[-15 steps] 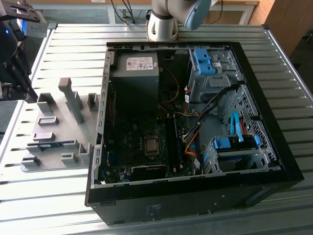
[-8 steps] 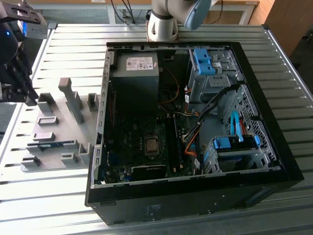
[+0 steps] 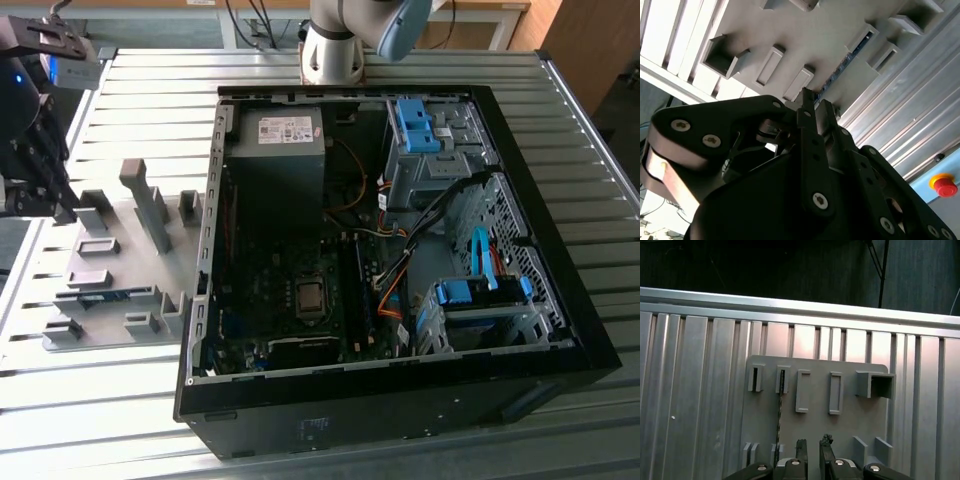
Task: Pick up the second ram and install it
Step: 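Pick up the second ram and move it above second insertion slot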
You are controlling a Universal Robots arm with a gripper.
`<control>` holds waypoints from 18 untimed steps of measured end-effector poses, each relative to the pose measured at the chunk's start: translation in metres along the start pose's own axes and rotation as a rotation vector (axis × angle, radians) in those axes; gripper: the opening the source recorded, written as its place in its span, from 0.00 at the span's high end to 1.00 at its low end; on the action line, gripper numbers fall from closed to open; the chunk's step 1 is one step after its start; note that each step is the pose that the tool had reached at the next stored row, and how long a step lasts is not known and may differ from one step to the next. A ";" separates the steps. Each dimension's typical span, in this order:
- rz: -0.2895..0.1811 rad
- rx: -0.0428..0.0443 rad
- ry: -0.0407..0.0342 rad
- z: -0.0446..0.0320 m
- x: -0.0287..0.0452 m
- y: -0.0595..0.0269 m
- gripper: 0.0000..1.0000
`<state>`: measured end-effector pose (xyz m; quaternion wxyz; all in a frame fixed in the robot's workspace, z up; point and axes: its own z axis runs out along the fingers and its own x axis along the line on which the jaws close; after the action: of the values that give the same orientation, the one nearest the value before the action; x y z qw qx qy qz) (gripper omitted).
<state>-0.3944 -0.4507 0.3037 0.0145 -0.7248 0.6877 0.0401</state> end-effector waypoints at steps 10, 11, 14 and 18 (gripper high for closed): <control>0.006 0.0006 -0.0001 0.0043 0.0025 0.0000 0.76; 0.015 0.0016 -0.0005 0.0051 0.0026 -0.0001 0.76; 0.042 0.0033 -0.0009 0.0075 0.0030 -0.0001 0.76; 0.055 0.0044 -0.0013 0.0119 0.0065 -0.0001 0.76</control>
<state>-0.3944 -0.4562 0.2913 0.0154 -0.7056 0.7073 0.0395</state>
